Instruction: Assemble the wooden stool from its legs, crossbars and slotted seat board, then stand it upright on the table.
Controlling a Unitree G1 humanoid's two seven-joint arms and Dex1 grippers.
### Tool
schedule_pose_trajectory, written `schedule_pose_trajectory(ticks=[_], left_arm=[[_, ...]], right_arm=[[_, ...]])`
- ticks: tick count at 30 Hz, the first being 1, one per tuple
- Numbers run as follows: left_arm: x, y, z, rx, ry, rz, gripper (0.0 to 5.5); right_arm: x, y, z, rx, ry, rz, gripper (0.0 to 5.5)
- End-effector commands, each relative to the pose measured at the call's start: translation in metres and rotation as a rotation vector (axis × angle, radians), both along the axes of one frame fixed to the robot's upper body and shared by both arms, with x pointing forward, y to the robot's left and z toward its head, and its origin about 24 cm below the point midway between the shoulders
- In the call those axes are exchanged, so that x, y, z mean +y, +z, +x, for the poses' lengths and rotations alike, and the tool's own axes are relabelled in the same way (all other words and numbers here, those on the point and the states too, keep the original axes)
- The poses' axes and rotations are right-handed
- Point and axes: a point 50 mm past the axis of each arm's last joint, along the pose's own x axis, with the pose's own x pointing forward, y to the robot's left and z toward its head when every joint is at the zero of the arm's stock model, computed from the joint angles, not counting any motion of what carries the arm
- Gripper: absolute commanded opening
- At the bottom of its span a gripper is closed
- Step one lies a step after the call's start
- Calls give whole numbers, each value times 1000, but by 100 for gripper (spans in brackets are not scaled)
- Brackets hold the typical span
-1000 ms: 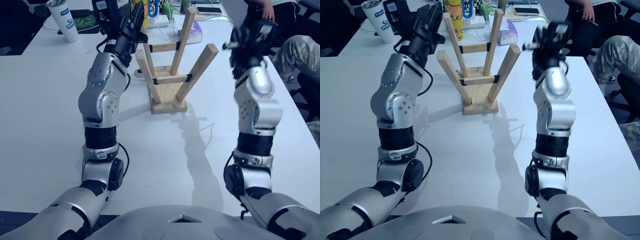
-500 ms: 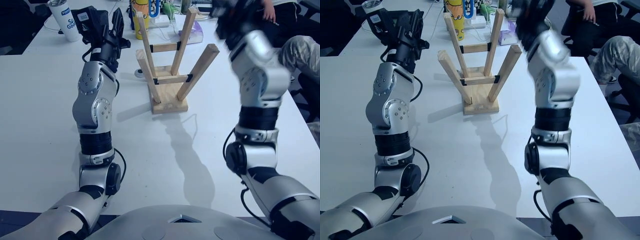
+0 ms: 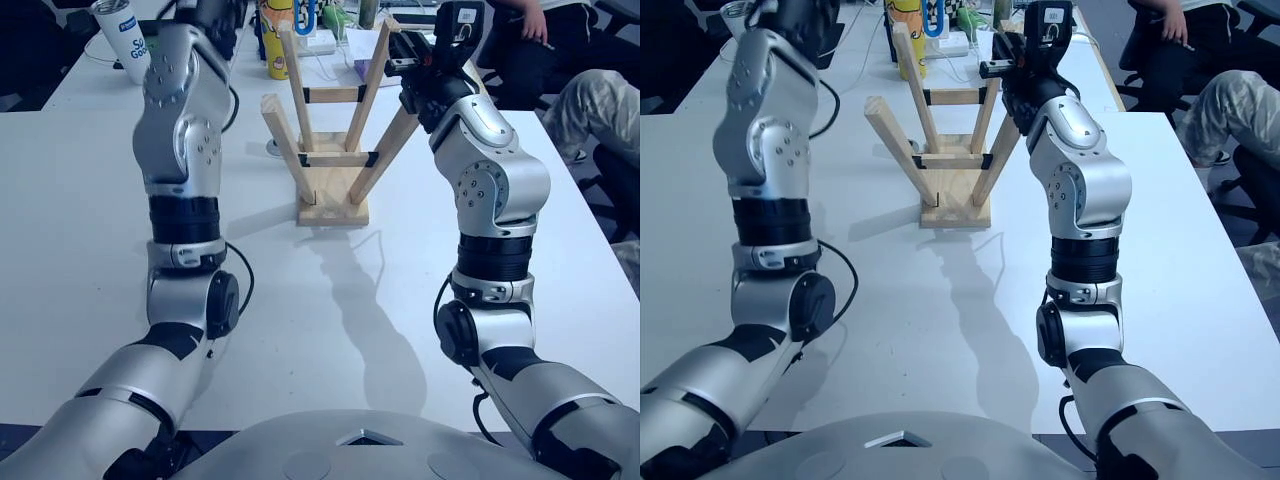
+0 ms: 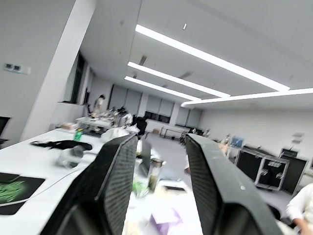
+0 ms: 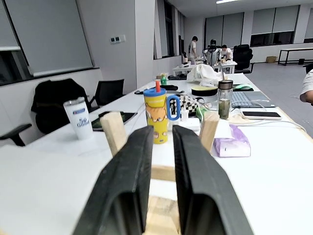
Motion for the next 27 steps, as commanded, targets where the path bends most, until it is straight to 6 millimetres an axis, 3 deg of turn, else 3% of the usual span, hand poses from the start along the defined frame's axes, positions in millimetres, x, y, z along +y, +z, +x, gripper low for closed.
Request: schedule_pose_trajectory(ticks=[1, 3, 4, 5, 7, 10, 14, 17, 20, 22, 25, 27], left_arm=[[-11, -90, 4, 317, -23, 20, 183], [-27, -149, -4, 494, -48, 92, 183], [-33, -167, -10, 541, -53, 113, 183], [-39, -170, -15, 542, -69, 112, 183], [-46, -152, -18, 458, -90, 109, 183], [-35, -116, -15, 326, -53, 85, 183], [-3, -59, -22, 115, 37, 10, 183], [27, -38, -29, 36, 139, 2, 183], [49, -61, -31, 126, 215, 60, 183], [55, -91, -37, 231, 245, 124, 163], [53, -136, -52, 368, 243, 188, 110], [48, -155, -60, 425, 235, 214, 80]], right_arm=[[-7, 18, -2, -76, -38, 50, 72], [-12, 14, -3, -64, -59, 49, 72], [-13, 12, -3, -56, -65, 48, 72], [-14, 10, -2, -49, -70, 47, 72], [-17, 8, -2, -39, -82, 45, 72], [-22, 5, 0, -24, -107, 42, 72], [-33, 5, 2, -32, -150, 47, 72], [-45, 11, 2, -70, -188, 60, 72], [-64, 14, 4, -91, -223, 60, 72], [-85, 3, 8, -69, -286, 25, 72], [-116, -38, 14, 70, -399, -114, 51], [-124, -69, 15, 166, -420, -208, 24]])
